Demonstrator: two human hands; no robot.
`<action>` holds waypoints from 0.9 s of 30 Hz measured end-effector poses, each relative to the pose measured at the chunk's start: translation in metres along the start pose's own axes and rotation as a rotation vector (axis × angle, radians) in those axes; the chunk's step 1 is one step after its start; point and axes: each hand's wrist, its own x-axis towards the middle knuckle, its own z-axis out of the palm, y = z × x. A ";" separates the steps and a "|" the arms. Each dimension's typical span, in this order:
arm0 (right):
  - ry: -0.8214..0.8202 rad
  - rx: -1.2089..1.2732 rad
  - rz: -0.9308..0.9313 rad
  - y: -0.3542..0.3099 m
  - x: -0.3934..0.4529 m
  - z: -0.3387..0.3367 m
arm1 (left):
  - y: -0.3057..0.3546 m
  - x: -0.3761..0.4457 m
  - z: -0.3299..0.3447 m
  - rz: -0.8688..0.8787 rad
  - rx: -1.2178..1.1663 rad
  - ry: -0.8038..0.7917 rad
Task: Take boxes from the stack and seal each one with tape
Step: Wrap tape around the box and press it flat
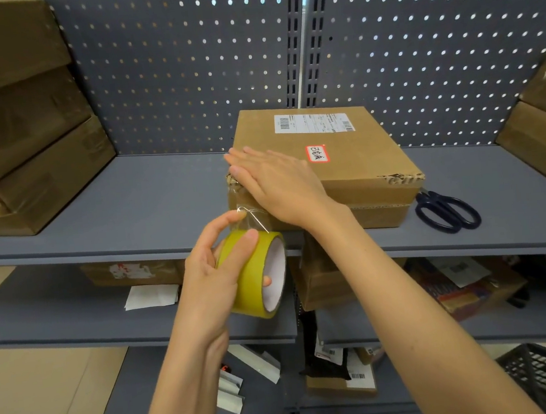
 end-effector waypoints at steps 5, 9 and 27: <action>0.022 0.234 0.057 0.001 -0.005 -0.009 | -0.008 -0.003 0.005 -0.004 0.001 0.078; 0.184 0.472 0.054 0.002 -0.007 -0.008 | -0.008 -0.003 0.007 0.008 0.034 0.106; 0.512 0.237 0.814 0.132 -0.116 -0.024 | -0.014 0.001 0.008 0.033 0.139 0.179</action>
